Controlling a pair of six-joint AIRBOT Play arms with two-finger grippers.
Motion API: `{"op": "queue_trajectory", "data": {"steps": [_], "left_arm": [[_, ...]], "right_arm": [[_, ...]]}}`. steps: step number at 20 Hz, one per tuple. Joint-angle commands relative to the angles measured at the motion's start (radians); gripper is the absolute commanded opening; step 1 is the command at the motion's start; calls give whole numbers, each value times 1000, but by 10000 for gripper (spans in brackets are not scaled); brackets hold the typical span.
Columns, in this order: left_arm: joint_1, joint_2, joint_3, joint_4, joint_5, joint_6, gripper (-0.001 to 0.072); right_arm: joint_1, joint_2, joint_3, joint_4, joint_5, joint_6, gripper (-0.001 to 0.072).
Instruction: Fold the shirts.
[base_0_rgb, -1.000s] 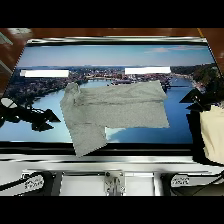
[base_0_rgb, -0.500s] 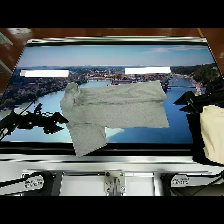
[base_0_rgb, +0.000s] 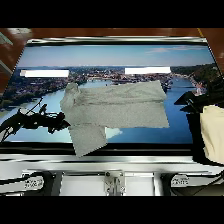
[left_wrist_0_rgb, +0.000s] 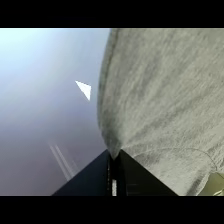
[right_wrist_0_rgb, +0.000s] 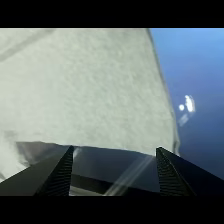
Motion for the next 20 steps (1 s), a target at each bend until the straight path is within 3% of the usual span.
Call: {"op": "queue_trajectory", "data": {"steps": [1,3,7,10,18,19,20], "left_arm": [[-7,-5,13,-9,-6,28,38],[-7,1,27,-9,-6,33,38],[-6,21,66,-4,-60,73,38],[-7,37,66,-5,-59,72,37],[-7,62,66,-5,-59,72,37],[-7,65,66,-5,-59,72,37],[-6,71,66,-5,-58,72,37]], "right_arm": [[0,-2,-34,-134,14,40,638],[0,-13,-93,-138,14,38,680],[-1,-71,-142,-134,30,7,680],[0,-111,-142,-40,6,14,680],[75,-204,-143,-46,-36,36,679],[97,-213,-143,-45,-56,38,665],[117,-216,-143,-42,-70,39,506]]}}
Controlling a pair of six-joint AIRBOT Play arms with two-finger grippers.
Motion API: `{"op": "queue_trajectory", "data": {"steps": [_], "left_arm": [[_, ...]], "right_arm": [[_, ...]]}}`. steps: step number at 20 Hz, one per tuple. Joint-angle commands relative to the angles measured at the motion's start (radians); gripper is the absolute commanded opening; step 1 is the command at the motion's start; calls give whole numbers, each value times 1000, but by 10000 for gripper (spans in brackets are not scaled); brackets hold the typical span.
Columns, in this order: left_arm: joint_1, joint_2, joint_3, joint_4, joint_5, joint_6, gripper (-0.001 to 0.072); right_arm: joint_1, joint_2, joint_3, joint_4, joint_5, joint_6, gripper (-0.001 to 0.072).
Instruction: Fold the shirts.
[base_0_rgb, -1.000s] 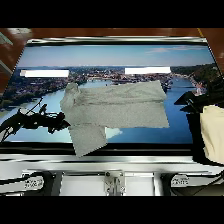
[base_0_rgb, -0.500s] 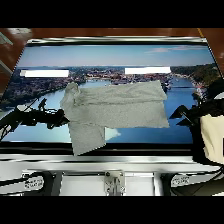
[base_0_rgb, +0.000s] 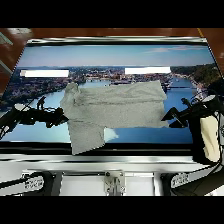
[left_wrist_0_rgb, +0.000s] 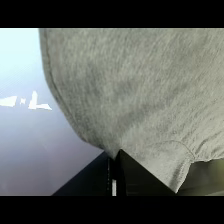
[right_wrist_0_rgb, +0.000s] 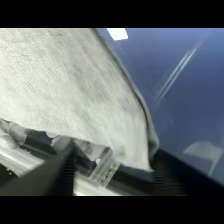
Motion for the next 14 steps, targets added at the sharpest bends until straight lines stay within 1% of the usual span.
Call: {"op": "queue_trajectory", "data": {"steps": [1,2,5,7,9,11,13,14], "left_arm": [[0,18,1,1,2,2,36],[3,31,8,8,3,2,36],[31,110,87,68,-29,-22,34],[43,208,220,138,-90,-20,34],[43,333,400,169,-97,-6,35],[43,468,603,169,-26,-6,36],[43,587,754,173,122,-6,36],[43,649,811,173,219,-6,36]], "right_arm": [[66,-18,0,2,-64,2,229],[78,-8,1,2,-58,-2,70],[85,95,22,3,-56,-60,62],[84,218,100,10,-49,-111,62],[84,369,243,43,-62,-179,61],[84,532,412,45,-170,-193,62],[85,697,517,43,-387,-185,62],[84,777,549,40,-512,-182,63]]}}
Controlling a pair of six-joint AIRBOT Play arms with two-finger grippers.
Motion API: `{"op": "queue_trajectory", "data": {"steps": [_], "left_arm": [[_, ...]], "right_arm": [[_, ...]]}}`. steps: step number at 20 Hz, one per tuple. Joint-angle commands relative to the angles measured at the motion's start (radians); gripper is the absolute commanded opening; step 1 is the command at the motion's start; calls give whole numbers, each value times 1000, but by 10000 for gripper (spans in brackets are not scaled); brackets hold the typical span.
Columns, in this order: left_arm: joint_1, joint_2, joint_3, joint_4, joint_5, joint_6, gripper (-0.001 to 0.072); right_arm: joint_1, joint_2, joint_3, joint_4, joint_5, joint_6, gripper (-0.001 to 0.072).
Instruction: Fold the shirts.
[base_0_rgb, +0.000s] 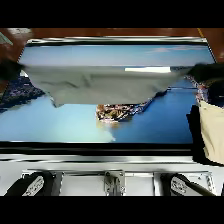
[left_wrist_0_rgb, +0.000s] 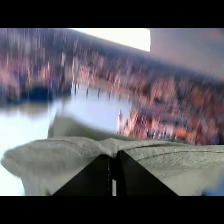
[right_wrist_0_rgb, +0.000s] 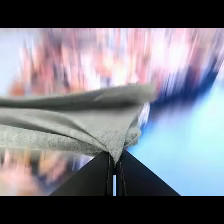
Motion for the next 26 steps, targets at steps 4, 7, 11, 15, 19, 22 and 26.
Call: {"op": "queue_trajectory", "data": {"steps": [4,7,11,15,19,22,26], "left_arm": [[2,356,290,25,389,-4,36],[2,443,289,38,282,-12,36],[2,470,289,167,152,-41,36],[2,466,288,186,76,-42,36],[2,438,286,249,-63,-46,36],[2,360,286,254,-246,-46,36],[2,166,256,253,-417,-64,37]], "right_arm": [[1,467,179,-34,-448,8,62],[1,597,179,-114,-331,93,63],[1,679,179,-285,-214,113,63],[1,676,179,-430,19,183,63],[1,602,178,-502,225,232,63],[1,489,178,-503,346,233,63],[1,262,177,-460,458,257,63]]}}
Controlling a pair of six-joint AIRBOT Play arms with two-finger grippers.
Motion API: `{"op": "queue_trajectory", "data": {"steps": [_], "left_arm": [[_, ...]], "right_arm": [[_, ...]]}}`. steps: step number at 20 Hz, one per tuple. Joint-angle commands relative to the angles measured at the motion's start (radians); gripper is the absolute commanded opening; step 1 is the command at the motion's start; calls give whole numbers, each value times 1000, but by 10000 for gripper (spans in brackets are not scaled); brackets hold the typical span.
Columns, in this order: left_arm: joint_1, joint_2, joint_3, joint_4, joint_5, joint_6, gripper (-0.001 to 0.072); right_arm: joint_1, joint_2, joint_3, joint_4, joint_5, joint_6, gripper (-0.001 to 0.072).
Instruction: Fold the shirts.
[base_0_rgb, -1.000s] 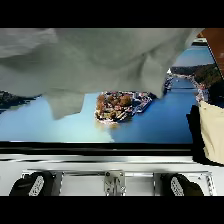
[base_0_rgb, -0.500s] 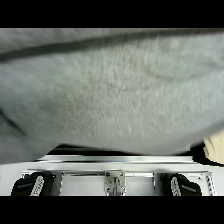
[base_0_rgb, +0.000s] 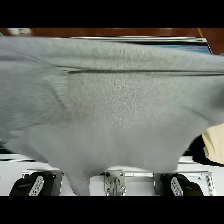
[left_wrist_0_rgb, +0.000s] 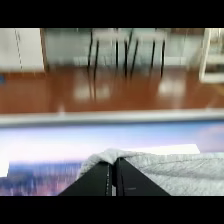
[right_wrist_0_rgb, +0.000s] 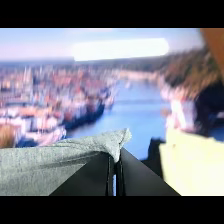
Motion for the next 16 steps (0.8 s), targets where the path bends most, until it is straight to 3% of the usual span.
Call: {"op": "queue_trajectory", "data": {"steps": [1,4,6,10,16], "left_arm": [[1,-174,-50,14,-139,-24,37],[-16,-378,-133,11,-79,-23,37],[-48,-545,-147,11,11,-19,37],[-101,-816,-146,11,297,-20,37],[-131,-1020,-147,7,642,-20,37]], "right_arm": [[-1,-211,0,33,146,29,62],[14,-444,1,110,119,32,62],[68,-613,1,113,20,32,62],[185,-882,1,107,-361,32,63],[294,-1084,1,113,-920,32,63]]}}
